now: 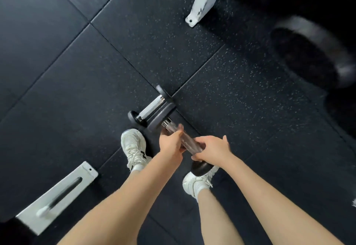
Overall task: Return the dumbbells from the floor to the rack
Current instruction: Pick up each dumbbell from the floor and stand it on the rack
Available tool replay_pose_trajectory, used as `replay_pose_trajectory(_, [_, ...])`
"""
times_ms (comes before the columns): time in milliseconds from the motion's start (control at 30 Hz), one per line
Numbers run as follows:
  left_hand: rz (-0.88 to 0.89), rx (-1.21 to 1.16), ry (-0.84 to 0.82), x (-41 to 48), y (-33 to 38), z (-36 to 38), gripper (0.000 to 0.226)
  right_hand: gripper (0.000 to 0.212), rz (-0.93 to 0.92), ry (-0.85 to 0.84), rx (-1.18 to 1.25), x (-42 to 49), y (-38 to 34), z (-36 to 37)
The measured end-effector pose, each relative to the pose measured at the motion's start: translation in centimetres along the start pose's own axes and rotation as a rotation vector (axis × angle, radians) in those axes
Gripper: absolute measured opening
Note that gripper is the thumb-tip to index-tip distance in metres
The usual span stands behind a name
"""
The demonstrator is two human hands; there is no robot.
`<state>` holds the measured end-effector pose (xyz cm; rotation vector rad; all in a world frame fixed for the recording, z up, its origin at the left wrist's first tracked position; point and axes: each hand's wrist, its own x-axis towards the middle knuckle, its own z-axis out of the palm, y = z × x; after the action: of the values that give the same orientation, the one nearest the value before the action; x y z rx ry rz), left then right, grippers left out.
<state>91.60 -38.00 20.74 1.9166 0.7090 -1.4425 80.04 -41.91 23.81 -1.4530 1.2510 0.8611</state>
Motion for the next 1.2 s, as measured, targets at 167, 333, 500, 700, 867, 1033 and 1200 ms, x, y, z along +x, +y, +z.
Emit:
replay_pose_trajectory(167, [0.167,0.131,-0.166,-12.0,6.3,-1.2,0.035,0.053,-0.010,0.105,0.302,-11.8,-4.0,-5.2])
replay_pose_trajectory(333, [0.287,0.180,-0.300,-25.2,14.1,-3.0,0.039,0.044,-0.058,0.274,0.448,-23.5,-10.1,-10.8])
replay_pose_trajectory(500, [0.421,0.262,-0.419,-37.3,21.9,-5.6,0.041,0.052,-0.130,0.430,0.630,-32.9,-16.6,-15.1])
replay_pose_trajectory(700, [0.600,0.335,-0.561,-47.4,29.5,-6.3,0.027,0.076,-0.232,0.641,0.788,-38.5,-22.4,-20.5])
replay_pose_trajectory(867, [0.652,0.319,-0.596,-52.2,34.7,-3.6,0.029,0.071,-0.277,0.737,0.871,-40.4,-25.0,-26.6])
replay_pose_trajectory(1033, [0.709,0.339,-0.621,-54.6,39.8,2.4,0.033,0.058,-0.306,0.800,0.926,-40.0,-25.4,-34.6])
replay_pose_trajectory(1200, [0.778,0.414,-0.603,-56.1,45.9,11.3,0.028,0.045,-0.327,0.804,1.013,-38.2,-24.9,-44.4])
